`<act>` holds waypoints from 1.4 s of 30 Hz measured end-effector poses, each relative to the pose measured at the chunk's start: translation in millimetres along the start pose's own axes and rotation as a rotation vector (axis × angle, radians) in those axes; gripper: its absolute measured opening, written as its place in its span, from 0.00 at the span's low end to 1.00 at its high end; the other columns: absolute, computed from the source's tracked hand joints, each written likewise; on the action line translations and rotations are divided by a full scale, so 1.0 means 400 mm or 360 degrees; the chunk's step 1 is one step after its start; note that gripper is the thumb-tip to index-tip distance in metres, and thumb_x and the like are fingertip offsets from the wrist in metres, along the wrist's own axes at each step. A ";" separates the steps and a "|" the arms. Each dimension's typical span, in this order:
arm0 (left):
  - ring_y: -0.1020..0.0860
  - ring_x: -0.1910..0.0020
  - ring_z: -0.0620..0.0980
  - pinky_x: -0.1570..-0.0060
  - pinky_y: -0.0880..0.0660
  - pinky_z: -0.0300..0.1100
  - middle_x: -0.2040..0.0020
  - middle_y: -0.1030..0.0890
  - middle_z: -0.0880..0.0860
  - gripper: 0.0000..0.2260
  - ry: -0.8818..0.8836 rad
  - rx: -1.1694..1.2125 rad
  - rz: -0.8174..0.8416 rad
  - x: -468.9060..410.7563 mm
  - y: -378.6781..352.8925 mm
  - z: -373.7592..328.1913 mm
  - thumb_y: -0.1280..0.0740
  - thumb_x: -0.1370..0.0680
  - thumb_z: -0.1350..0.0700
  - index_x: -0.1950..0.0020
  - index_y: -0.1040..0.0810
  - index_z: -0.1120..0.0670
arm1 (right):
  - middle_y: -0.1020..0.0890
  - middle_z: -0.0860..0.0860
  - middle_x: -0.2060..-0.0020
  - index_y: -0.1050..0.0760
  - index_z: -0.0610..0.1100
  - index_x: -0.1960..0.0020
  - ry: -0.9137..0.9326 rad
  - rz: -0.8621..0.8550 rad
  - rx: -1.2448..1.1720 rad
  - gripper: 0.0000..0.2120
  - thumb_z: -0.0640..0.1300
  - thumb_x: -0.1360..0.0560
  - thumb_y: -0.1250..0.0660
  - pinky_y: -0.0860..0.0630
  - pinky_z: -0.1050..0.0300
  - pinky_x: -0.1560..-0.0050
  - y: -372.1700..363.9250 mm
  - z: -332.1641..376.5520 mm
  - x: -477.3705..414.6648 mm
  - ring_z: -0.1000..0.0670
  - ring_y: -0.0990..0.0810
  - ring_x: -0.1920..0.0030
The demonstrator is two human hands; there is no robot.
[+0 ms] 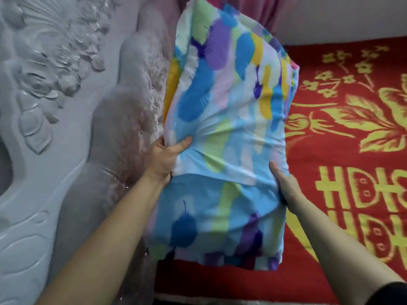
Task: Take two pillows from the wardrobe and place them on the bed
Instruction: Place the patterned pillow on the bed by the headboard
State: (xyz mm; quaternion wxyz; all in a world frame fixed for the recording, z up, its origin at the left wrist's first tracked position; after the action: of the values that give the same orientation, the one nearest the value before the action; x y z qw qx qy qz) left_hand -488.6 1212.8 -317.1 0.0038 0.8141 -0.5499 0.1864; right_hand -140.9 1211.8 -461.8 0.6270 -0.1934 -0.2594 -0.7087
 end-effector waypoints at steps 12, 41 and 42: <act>0.33 0.28 0.56 0.28 0.37 0.46 0.26 0.33 0.60 0.32 0.0426 -0.1408 -0.0258 -0.331 0.238 0.648 0.32 0.23 0.47 0.24 0.40 0.57 | 0.29 0.36 0.29 0.38 0.36 0.25 0.0053 -0.0274 0.0791 0.39 0.57 0.26 0.29 0.34 0.50 0.29 -0.034 -0.340 -0.351 0.39 0.30 0.29; 0.30 0.33 0.64 0.38 0.33 0.56 0.29 0.31 0.61 0.24 0.0257 -0.2134 -0.0705 -0.342 0.280 0.743 0.51 0.17 0.44 0.23 0.41 0.52 | 0.40 0.35 0.25 0.55 0.46 0.19 0.0290 -0.0300 0.1409 0.34 0.59 0.18 0.47 0.41 0.40 0.28 -0.214 -0.365 -0.451 0.34 0.38 0.27; 0.34 0.30 0.64 0.34 0.36 0.57 0.26 0.35 0.61 0.27 0.0317 -0.2130 -0.0648 -0.340 0.283 0.768 0.52 0.18 0.40 0.21 0.47 0.51 | 0.42 0.35 0.24 0.57 0.49 0.19 0.0227 -0.0275 0.1396 0.34 0.60 0.18 0.48 0.42 0.40 0.27 -0.217 -0.386 -0.463 0.35 0.40 0.26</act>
State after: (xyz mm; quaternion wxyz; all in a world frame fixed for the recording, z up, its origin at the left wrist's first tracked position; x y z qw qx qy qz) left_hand -542.4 1224.7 -667.2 0.5885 0.7028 -0.3804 -0.1225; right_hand -193.2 1270.5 -705.6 0.6045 0.1624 -0.5065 -0.5930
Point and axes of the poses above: each hand's wrist, its own x-axis away from the middle knuckle, its own y-axis out of the back of the hand, z = x × y, the point moved 8 cm from there along -x, towards the middle knuckle
